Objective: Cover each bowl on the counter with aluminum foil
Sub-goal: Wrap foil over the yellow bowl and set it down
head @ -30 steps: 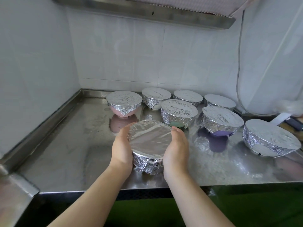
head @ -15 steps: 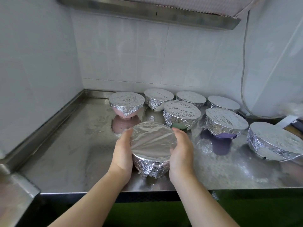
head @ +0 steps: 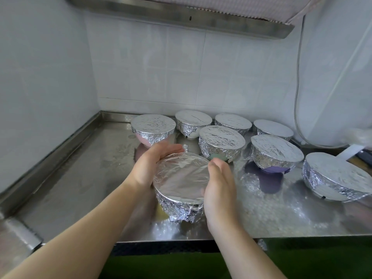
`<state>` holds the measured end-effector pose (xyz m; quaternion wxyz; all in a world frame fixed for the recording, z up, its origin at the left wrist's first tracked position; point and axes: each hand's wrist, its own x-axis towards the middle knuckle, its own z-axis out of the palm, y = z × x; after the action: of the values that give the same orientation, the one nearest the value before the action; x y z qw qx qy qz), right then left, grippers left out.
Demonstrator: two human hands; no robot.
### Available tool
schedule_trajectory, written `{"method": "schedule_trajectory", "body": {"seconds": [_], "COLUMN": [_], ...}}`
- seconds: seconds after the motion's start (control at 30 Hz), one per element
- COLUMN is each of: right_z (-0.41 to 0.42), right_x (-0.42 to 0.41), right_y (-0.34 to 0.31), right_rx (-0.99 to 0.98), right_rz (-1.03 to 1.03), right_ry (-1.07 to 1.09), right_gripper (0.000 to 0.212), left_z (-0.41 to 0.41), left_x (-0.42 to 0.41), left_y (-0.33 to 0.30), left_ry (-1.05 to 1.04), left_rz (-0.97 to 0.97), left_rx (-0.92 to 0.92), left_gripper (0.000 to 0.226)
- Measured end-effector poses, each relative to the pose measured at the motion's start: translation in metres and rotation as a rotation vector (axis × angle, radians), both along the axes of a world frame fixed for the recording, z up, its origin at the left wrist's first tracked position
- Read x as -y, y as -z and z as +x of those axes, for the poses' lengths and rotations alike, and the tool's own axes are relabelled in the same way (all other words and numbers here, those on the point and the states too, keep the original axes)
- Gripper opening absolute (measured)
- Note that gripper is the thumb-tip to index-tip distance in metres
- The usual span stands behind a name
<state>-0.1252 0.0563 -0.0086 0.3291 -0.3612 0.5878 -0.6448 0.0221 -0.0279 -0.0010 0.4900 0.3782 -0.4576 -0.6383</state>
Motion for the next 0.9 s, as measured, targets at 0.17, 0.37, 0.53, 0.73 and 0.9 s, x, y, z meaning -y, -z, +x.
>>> {"method": "schedule_trajectory", "body": {"seconds": [0.17, 0.37, 0.53, 0.73, 0.9], "right_z": [0.003, 0.004, 0.002, 0.002, -0.002], "right_x": [0.002, 0.003, 0.005, 0.007, 0.008], "right_y": [0.003, 0.004, 0.005, 0.006, 0.005], "right_rx": [0.012, 0.012, 0.004, 0.057, 0.060], "right_rz": [0.014, 0.004, 0.006, 0.003, -0.009], "right_ry": [0.047, 0.061, 0.058, 0.045, 0.016], "right_gripper": [0.038, 0.037, 0.037, 0.031, 0.030], "left_z": [-0.002, -0.006, -0.006, -0.003, -0.002], "left_x": [-0.003, -0.013, -0.014, -0.015, -0.020], "left_y": [0.007, 0.015, 0.021, 0.027, 0.024], "left_ry": [-0.025, -0.036, -0.049, -0.015, -0.014], "left_rz": [0.110, 0.175, 0.203, 0.268, 0.287], "left_rx": [-0.092, -0.234, -0.269, -0.281, -0.258], "left_gripper": [0.050, 0.044, 0.045, 0.054, 0.053]}}
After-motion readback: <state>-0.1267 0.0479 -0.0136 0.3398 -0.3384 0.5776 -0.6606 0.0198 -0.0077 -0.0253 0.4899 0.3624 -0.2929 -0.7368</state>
